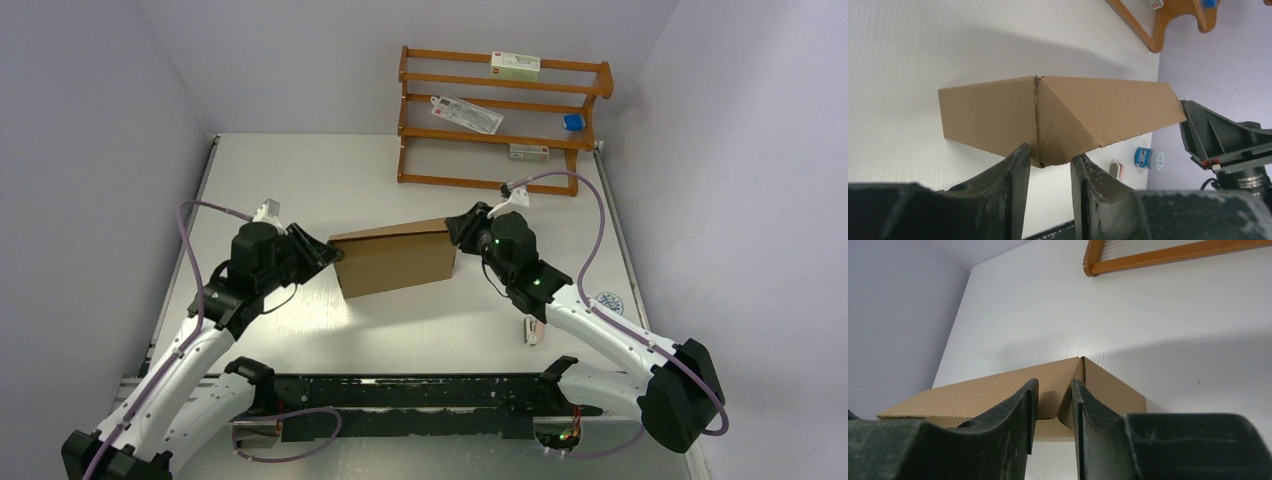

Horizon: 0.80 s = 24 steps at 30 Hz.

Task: Fold the paper box

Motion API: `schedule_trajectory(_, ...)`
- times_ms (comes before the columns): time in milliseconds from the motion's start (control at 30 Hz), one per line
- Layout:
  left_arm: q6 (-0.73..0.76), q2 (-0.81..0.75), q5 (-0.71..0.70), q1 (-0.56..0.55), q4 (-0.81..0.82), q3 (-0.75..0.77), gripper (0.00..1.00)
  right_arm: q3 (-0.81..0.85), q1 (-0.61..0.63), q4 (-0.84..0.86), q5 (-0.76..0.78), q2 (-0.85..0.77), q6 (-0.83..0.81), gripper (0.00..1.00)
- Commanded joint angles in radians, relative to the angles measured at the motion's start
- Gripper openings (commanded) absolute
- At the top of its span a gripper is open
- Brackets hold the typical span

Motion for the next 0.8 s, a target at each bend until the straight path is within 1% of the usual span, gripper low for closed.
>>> schedule_trajectory(0,0.089,0.068,-0.021,-0.005,0.116,-0.002,0.33,-0.070,0.007,-0.121,0.007,-0.001,-0.031,0.33)
schedule_trajectory(200,0.215,0.170,-0.060,-0.003,0.203,0.016,0.37,-0.098,0.006,-0.163,0.043,-0.023,-0.035,0.33)
schedule_trajectory(267,0.232,0.188,-0.029,-0.002,0.216,0.032,0.41,-0.094,0.007,-0.174,0.052,-0.029,-0.035,0.33)
schedule_trajectory(300,0.234,0.188,-0.014,-0.002,0.215,0.039,0.45,-0.090,0.007,-0.176,0.055,-0.033,-0.031,0.33)
schedule_trajectory(367,0.239,0.172,-0.009,-0.001,0.183,0.059,0.51,-0.085,0.007,-0.171,0.061,-0.033,-0.032,0.33)
schedule_trajectory(467,0.255,0.125,-0.041,-0.001,0.098,0.107,0.60,-0.083,0.006,-0.161,0.064,-0.026,-0.032,0.33)
schedule_trajectory(567,0.244,0.076,-0.068,-0.001,0.049,0.154,0.67,-0.083,0.007,-0.153,0.061,-0.012,-0.026,0.33)
schedule_trajectory(667,0.216,0.068,-0.069,-0.001,0.049,0.182,0.69,-0.086,0.007,-0.148,0.056,-0.005,-0.020,0.34)
schedule_trajectory(767,0.182,0.109,-0.070,-0.001,0.023,0.220,0.68,-0.086,0.007,-0.149,0.060,-0.010,-0.022,0.34)
